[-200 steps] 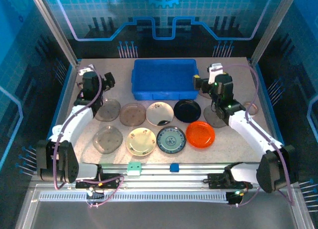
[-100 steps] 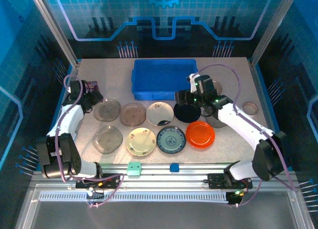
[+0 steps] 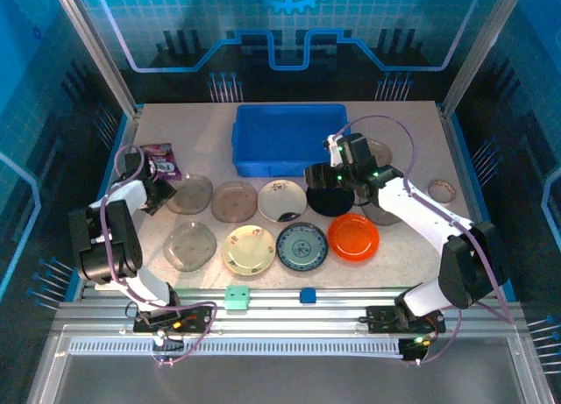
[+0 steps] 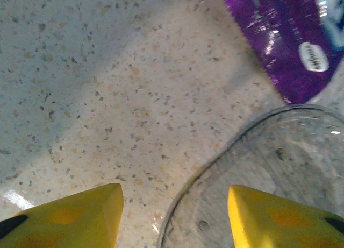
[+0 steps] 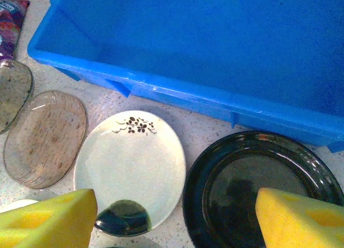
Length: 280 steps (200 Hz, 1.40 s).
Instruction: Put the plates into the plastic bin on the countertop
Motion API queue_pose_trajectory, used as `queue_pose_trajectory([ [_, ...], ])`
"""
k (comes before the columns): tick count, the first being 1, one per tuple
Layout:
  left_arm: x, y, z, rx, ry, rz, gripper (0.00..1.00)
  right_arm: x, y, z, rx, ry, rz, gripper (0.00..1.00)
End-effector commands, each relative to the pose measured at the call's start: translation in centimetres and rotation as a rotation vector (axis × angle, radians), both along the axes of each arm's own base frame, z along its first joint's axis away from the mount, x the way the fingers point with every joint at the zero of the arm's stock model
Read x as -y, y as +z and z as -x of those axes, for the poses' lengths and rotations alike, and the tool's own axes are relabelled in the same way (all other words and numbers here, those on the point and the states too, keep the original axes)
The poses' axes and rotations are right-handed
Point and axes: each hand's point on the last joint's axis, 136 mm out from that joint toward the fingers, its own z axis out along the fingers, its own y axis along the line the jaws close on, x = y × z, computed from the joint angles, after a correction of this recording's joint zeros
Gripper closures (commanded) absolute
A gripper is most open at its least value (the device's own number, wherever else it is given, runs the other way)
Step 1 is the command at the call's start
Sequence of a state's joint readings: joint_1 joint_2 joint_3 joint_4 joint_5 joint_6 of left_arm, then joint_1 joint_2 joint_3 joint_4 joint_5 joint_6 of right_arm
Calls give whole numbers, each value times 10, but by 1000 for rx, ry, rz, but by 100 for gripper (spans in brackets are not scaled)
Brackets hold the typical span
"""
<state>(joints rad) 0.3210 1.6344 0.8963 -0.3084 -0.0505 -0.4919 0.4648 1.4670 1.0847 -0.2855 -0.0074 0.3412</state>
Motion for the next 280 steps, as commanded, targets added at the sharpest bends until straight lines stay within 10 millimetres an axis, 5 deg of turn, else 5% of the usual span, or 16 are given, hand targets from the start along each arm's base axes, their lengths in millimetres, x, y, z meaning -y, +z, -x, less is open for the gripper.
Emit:
queue_pose_trajectory([
  [1,1,0,-13,20,-15,35,48,-9,8,-1,-3,18,-22,23],
  [110,7,-15,-22,22,-54,71,71,-14,1,-5,-15,31,-23,24],
  [164,10,-7,-22,61,-59,77,100,-19,8,-4,-11,50,-45,24],
  [184,15,-1,-25,89,-64,93,100,-21,11,-4,-9,58,-54,24],
  [220,32,27,-31,161,-108,99,100,-24,19,-3,-4,73,-61,23],
  [280,55,109,-29,244,-173,-16,100,-38,50,4,42,136,-106,24],
])
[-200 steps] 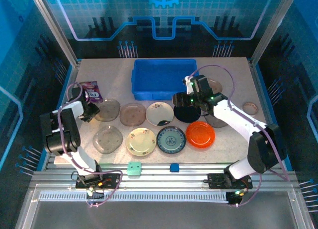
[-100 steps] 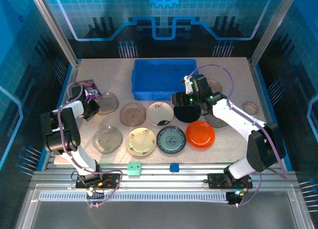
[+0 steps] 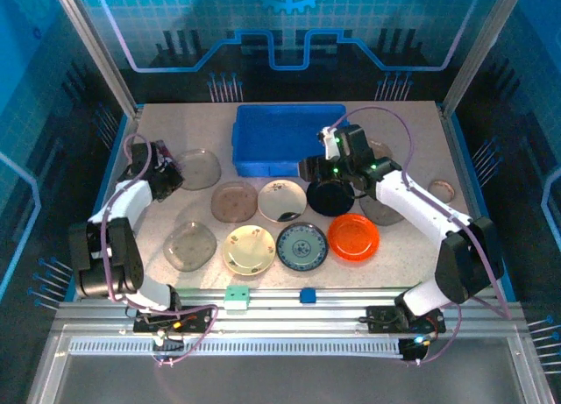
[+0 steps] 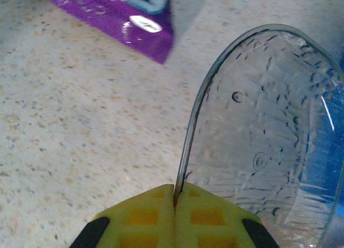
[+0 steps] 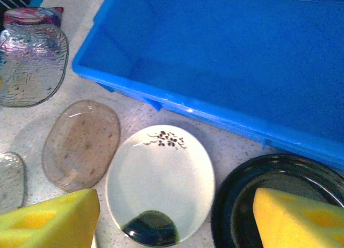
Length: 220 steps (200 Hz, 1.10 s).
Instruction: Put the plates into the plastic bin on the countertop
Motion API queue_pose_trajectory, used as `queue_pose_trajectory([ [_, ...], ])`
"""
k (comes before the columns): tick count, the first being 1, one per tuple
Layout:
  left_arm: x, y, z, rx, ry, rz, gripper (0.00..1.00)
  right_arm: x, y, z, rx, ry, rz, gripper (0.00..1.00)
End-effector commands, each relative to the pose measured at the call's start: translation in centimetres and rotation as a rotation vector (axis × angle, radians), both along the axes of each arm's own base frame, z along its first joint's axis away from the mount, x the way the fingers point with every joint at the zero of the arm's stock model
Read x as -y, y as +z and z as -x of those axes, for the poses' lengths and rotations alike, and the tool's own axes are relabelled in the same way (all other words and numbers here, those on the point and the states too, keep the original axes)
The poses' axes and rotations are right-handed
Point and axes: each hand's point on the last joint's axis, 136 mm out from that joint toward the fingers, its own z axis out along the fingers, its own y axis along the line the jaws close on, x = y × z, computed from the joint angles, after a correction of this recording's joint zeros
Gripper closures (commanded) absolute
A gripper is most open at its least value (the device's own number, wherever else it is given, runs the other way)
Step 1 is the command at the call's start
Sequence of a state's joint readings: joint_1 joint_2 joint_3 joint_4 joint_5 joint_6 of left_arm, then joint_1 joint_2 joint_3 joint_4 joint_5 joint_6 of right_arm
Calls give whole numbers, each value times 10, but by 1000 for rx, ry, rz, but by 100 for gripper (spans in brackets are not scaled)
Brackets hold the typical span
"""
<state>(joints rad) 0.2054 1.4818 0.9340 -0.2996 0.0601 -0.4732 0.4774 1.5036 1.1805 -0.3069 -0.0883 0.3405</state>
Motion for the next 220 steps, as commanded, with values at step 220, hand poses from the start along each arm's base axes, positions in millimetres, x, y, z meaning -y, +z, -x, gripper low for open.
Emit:
queue_pose_trajectory([
  [220,251,162,-33,285,-580,238,100,-46,50,-41,-79,37,-368,48],
])
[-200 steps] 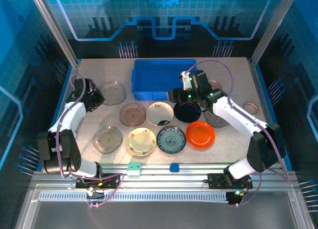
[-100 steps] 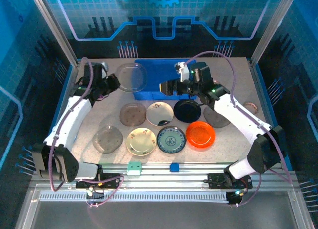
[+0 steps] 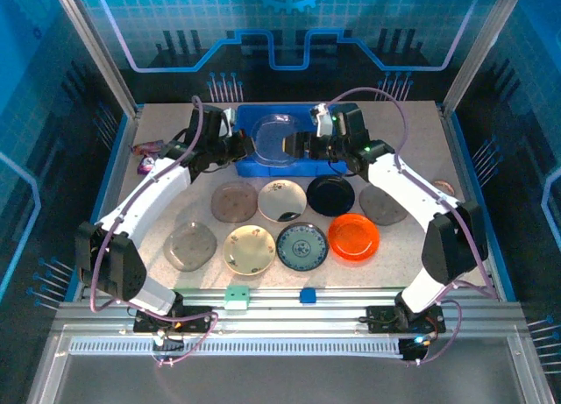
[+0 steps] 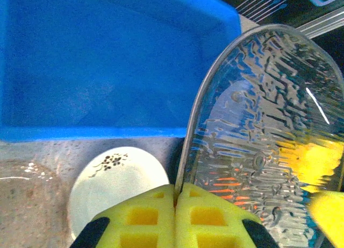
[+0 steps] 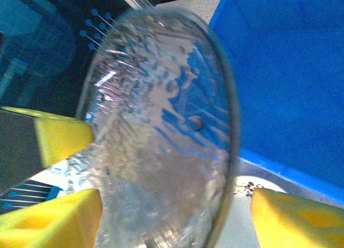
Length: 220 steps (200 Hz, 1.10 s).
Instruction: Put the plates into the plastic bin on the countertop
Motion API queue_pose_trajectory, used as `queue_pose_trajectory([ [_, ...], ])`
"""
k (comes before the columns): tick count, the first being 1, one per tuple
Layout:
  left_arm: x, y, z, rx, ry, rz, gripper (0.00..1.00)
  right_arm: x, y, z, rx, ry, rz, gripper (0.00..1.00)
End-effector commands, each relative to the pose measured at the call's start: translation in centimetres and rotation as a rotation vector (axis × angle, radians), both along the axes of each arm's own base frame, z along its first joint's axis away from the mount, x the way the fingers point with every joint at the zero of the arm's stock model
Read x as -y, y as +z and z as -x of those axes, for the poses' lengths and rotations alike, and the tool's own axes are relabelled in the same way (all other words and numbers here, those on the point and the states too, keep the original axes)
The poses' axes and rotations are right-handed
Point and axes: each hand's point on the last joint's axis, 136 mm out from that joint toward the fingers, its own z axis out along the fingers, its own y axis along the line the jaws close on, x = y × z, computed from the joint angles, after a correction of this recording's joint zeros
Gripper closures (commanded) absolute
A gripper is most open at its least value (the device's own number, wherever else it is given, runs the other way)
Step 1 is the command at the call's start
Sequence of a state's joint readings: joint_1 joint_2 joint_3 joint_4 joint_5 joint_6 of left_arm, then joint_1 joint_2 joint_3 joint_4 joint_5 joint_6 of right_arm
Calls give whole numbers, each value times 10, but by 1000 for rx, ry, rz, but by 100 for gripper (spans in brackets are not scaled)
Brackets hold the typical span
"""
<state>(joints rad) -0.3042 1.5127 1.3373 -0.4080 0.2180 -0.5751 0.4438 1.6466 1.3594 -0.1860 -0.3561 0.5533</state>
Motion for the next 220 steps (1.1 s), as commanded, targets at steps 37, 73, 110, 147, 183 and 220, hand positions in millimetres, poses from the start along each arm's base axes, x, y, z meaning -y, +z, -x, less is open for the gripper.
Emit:
queue_pose_trajectory([
  [37,16,10,-8,25,-37,25,100,11,8,-14,-7,-47,-80,100],
  [73,16,-4,-25,9,-24,-19,53,17,5,-12,-49,-26,-110,100],
  [110,27,-16,-47,-6,-33,-8,64,19,-2,-9,-85,-4,-123,100],
  [147,41,-20,-66,-3,-44,21,100,28,-10,-10,-115,-23,-121,100],
  [183,49,-24,-84,-7,-41,23,100,57,-14,-18,-120,-120,-53,46],
  [220,54,-49,-114,-38,-17,-29,100,110,-6,-19,-91,-271,23,30],
])
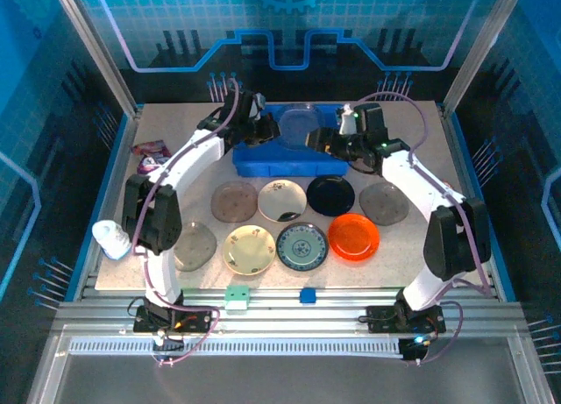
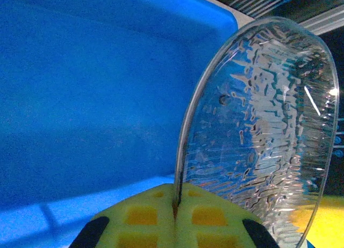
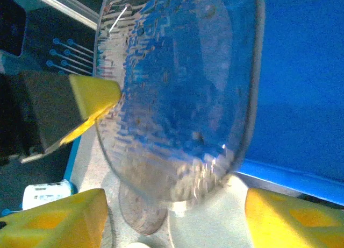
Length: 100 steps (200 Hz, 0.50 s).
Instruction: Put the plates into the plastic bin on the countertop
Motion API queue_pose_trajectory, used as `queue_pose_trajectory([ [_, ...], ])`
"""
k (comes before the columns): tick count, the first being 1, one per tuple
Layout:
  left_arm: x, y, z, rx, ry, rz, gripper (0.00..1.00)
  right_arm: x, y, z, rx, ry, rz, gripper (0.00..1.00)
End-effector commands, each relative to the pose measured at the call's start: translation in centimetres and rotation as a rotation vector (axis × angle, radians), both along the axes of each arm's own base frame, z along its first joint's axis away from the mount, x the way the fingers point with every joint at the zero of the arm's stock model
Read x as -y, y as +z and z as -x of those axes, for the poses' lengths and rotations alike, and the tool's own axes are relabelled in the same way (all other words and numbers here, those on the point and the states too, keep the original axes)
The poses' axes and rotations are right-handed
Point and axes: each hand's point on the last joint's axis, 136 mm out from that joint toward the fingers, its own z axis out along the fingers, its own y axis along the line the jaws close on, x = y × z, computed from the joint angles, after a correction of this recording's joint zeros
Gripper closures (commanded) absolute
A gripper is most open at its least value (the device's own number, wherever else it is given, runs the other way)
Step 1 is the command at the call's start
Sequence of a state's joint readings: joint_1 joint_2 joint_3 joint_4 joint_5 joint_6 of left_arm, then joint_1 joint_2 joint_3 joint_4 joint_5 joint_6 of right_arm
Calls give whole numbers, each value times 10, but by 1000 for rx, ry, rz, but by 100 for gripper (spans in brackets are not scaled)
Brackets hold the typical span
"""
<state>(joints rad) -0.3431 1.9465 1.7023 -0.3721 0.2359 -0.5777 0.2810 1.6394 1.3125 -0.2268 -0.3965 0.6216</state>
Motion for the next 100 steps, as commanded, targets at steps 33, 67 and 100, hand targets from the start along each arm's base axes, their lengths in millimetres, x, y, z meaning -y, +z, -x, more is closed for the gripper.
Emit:
queue_pose_trajectory([
  [33,10,-25,-45,-22,41,-73,100,91,26,11,50,-234,71,30],
  [67,20,-47,-66,-68,64,-96,100,114,26,20,41,-288,76,31],
  [100,25,-74,-76,-117,90,-133,100,126,23,28,29,-315,86,31],
])
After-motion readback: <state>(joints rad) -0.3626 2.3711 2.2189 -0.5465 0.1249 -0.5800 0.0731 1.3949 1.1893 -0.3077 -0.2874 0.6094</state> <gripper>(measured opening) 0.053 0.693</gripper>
